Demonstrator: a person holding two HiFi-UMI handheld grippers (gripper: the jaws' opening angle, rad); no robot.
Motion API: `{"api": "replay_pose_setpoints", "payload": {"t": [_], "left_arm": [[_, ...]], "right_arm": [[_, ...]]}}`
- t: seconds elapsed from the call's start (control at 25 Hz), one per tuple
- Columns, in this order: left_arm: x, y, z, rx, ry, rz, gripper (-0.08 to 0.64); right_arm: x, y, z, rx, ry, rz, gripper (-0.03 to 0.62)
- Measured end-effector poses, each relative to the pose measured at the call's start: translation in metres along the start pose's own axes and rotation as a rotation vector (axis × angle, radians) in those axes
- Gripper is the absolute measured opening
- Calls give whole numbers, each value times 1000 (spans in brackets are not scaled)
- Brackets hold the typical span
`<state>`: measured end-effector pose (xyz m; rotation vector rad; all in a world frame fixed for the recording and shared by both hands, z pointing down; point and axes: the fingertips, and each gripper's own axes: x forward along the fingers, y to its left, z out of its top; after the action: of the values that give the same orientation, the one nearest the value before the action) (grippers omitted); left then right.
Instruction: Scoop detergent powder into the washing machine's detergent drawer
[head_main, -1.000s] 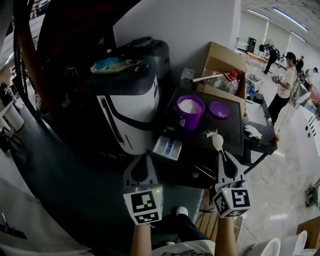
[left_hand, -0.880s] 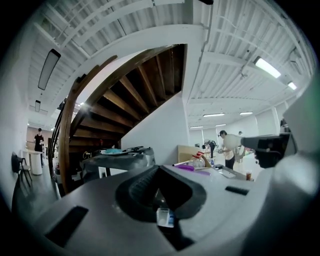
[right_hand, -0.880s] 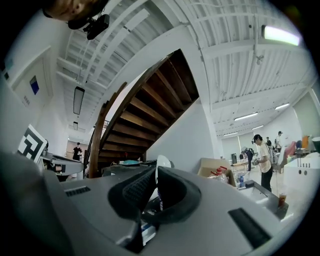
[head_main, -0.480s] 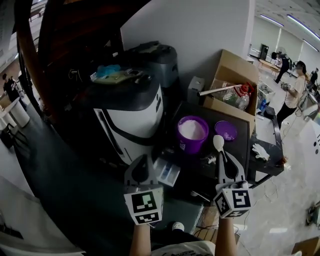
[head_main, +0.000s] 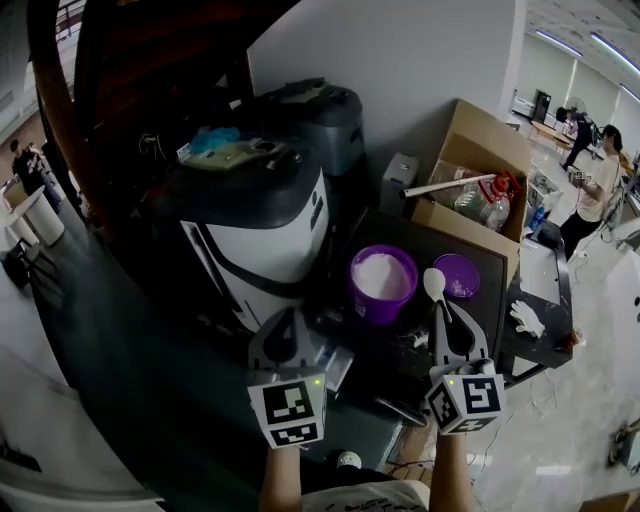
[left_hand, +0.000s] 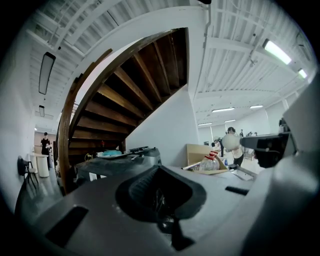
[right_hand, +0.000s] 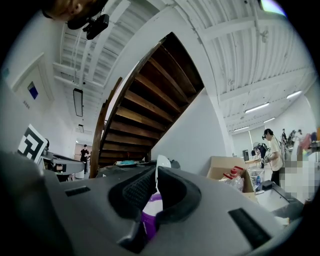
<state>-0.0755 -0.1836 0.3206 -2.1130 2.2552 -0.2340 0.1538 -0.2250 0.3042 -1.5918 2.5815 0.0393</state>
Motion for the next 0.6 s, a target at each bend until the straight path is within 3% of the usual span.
{"api": "replay_pose_setpoints", "payload": {"t": [0.6], "left_arm": [[44,-12,-1,18,14,-49,2]], "right_arm": [[34,-8,-15,33,38,5,20]]}}
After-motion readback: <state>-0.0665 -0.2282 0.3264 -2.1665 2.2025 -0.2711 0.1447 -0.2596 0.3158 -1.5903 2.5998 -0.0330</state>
